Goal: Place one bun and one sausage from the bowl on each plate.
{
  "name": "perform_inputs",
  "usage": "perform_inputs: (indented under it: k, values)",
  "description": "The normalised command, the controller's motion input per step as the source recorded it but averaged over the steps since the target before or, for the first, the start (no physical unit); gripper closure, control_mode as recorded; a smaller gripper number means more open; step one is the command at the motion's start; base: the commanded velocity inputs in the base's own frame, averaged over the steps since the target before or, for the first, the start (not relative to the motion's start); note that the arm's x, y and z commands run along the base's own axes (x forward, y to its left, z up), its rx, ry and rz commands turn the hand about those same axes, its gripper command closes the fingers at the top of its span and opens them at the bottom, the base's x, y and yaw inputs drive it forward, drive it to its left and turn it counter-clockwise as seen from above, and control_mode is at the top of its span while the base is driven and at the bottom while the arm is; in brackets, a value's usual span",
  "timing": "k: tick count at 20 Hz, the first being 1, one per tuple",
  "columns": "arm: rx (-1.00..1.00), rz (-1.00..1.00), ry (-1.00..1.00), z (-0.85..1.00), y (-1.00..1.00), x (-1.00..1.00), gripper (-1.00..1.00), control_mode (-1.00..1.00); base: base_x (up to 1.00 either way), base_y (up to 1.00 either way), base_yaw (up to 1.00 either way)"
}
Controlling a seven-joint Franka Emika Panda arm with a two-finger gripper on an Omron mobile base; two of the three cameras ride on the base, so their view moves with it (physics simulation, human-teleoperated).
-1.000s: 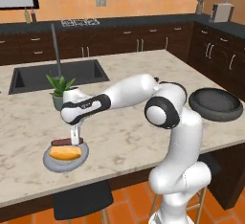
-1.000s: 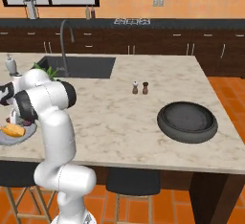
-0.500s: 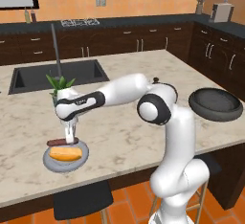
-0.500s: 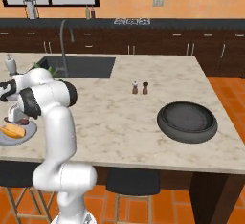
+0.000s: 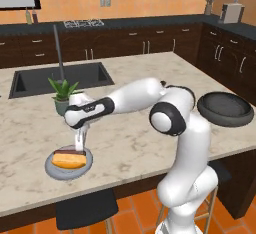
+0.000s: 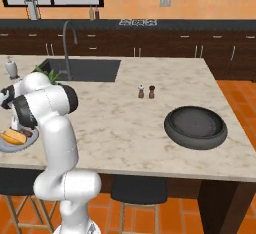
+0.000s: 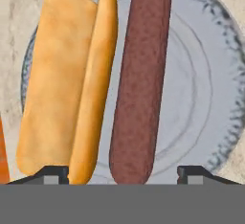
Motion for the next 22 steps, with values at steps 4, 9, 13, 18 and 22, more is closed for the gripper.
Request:
perform_inputs:
  k: [4, 9, 13, 18, 22]
  values:
    - [0.03, -0.17, -0.31, 0.95, -0.08, -0.7, -1.0, -1.0, 0.0, 0.0, 0.0]
    - [0.01, -0.14, -0.38, 1.0, -0.18, -0.82, -1.0, -1.0, 0.0, 0.0, 0.0]
    - [0.02, -0.12, -0.49, 1.0, -0.11, -0.87, -1.0, -1.0, 0.0, 0.0, 0.0]
    - [0.09, -0.13, -0.3, 1.0, -0.31, -0.59, -1.0, -1.0, 0.0, 0.0, 0.0]
    - [0.18, -0.12, -0.02, 1.0, -0.51, -0.05, -1.0, -1.0, 0.0, 0.0, 0.0]
